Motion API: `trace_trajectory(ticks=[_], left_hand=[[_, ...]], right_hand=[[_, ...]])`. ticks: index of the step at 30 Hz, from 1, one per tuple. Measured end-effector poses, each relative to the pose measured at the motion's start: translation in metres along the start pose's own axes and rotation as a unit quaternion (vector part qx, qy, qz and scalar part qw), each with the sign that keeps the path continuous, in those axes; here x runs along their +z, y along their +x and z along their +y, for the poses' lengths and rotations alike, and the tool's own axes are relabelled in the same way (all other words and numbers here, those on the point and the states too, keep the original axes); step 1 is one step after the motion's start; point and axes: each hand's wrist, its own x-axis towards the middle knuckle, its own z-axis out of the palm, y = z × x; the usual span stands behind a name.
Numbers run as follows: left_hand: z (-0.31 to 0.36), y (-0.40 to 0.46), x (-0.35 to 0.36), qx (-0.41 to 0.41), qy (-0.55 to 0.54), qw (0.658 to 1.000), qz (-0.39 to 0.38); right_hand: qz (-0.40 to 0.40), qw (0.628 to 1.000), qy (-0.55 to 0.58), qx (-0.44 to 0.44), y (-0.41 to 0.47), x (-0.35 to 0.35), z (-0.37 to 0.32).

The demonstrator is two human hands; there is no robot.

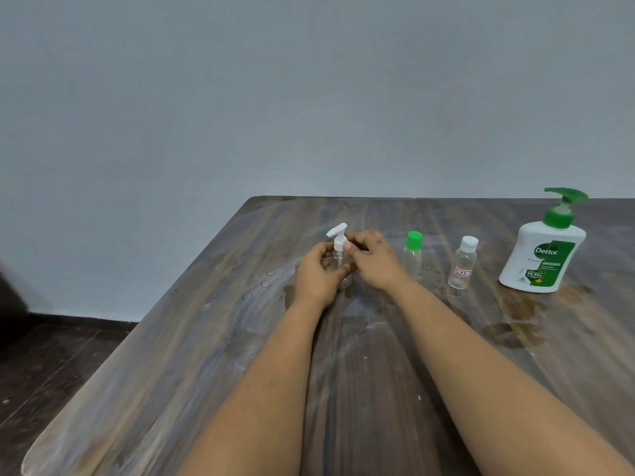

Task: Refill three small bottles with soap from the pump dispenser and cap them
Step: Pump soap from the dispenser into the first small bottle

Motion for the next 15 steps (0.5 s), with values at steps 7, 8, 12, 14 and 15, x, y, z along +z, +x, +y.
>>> trace_trajectory(ticks=[7, 8, 12, 14, 15], left_hand=[[-0.0013, 0.0007, -0.0002, 0.009, 0.007, 1.0, 0.005], [-0.0005, 0.0006, -0.0004, 0.01, 0.004, 1.0, 0.004], [0.0002, -0.0003, 0.0007, 0.006, 0.005, 1.0, -0.001], [0.0001, -0.0004, 0.0007, 0.008, 0.019, 1.0, 0.002], [-0.0005, -0.0002, 0.0006, 0.009, 0.022, 1.0, 0.003]], right_hand=[[0.04, 0.997, 0.062, -0.012, -0.005, 0.0063, -0.0087], [0.03, 0.997, 0.07, -0.011, -0.0057, 0.0049, -0.0081], [-0.012, 0.998, 0.064, -0.003, -0.0063, 0.0006, -0.0041], [-0.009, 0.999, 0.036, -0.008, -0.0063, 0.0031, -0.0047], [0.007, 1.0, 0.017, -0.012, -0.0058, 0.0046, -0.0056]])
